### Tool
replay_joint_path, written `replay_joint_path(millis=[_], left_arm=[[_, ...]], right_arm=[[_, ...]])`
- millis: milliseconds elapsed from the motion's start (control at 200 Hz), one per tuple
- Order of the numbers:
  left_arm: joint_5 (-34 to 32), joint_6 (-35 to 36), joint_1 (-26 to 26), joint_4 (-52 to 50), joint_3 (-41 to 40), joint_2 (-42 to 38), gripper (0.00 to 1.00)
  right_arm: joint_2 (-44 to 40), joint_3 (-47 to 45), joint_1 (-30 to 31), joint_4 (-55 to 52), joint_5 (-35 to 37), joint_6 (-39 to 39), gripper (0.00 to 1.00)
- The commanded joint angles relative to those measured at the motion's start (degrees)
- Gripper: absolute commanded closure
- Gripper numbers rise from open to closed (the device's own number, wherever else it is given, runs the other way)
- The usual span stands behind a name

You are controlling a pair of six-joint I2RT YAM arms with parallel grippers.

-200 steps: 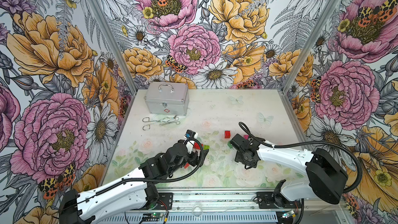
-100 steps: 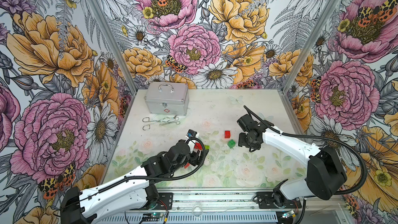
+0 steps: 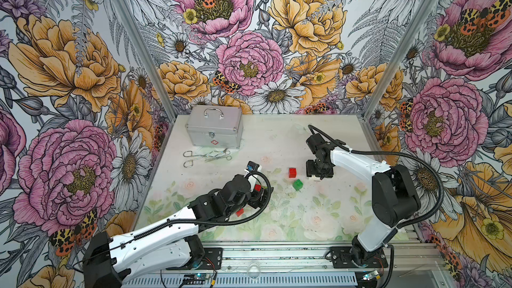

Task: Assemble the letter r with lego
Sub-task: Assemble the lego brick with the lego brick.

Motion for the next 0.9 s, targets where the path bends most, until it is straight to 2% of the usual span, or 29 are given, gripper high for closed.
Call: replay_joint_path(millis=[0,330,896], left_arm=[[0.8,1.3,0.2,1.6,2.7,1.4,0.01],[1.3,1.9,0.8,1.9,5.1,5.0,0.01],[1.4,1.2,0.8,1.9,4.7,4.6,0.01]], right_arm=[[1.3,2.8,-0.3,1.5,-1.9,-2.8,0.54],[2.6,2.4,-1.4,3.4,-3.3,-3.2,0.55],[2.1,-0.5,-1.6,5.0,-3.8,-2.8,0.56]])
